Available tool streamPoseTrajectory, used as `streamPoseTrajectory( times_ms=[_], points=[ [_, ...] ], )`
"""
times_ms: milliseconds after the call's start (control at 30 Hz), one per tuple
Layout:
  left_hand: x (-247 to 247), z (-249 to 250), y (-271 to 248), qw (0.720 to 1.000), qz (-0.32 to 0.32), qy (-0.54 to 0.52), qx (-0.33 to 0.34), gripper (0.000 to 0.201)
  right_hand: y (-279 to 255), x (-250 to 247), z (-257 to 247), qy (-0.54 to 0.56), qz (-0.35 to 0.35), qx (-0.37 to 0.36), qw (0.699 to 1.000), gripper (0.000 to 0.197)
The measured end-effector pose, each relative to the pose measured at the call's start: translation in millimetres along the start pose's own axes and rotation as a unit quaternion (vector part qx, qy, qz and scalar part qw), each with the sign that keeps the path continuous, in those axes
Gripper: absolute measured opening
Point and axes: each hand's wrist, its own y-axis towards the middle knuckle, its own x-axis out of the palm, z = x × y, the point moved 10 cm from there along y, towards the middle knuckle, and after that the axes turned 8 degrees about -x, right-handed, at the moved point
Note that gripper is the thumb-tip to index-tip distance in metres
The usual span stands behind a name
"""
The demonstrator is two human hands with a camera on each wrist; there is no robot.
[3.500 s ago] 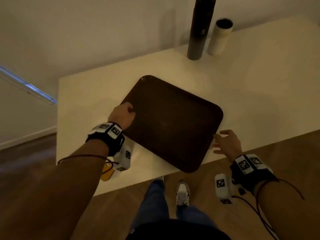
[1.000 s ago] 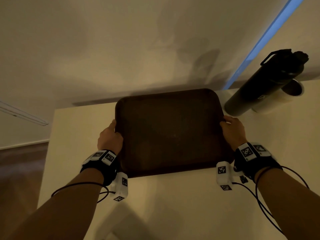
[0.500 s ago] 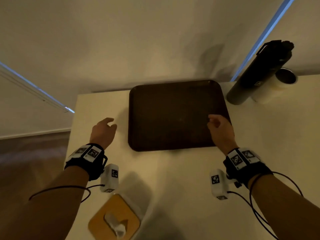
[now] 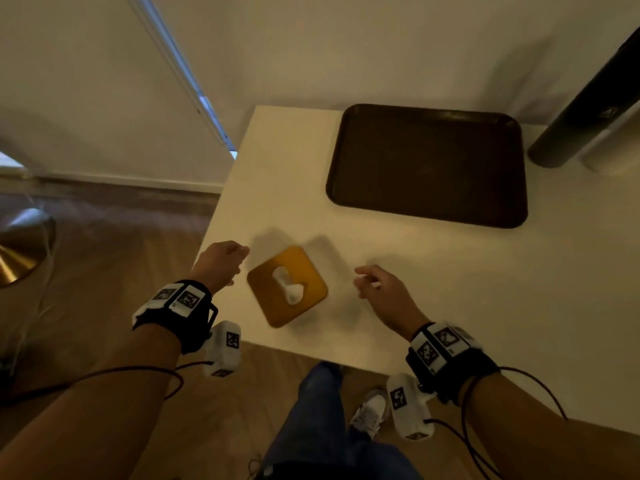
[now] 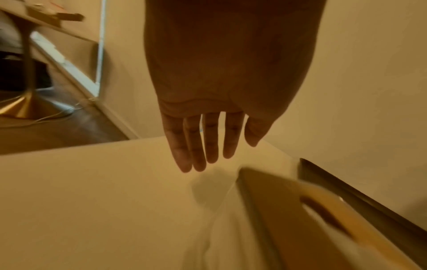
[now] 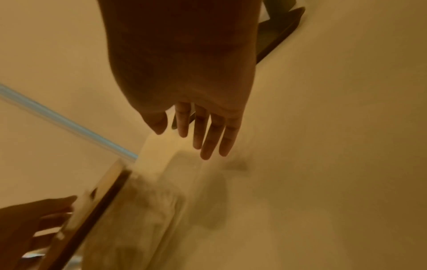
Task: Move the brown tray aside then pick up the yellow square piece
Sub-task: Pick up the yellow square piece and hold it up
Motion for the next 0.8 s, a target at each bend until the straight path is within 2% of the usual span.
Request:
streamPoseTrajectory(
  times_ms=[167,267,400,566,800],
  points=[
    [27.1,-32.4,-39.8,0.994,-0.054,-0.093,-0.031,0.044,-20.9,50.2,-11.5,0.055,-0.043,0.003,0.998,0.049],
    [40.8,-35.9,-46.8,0.988,-0.07,-0.131,-0.04,0.047,-23.5,65.5,-16.4,0.065,-0.05,0.005,0.997,0.044],
    [40.8,-29.9,-39.5,0.984,-0.065,-0.162,-0.039,0.041,-14.9,68.1,-23.9,0.046,-0.023,-0.019,0.999,0.04],
    [19.5,-1.6,-8.4,0.981,-0.064,-0.179,-0.03,0.041,22.6,70.7,-45.9,0.059,0.014,-0.016,0.998,0.039],
    [-29.7,57.7,75.7,0.971,-0.095,-0.216,-0.031,0.046,126.4,67.2,-115.0,0.048,0.044,-0.03,0.997,0.035]
  ],
)
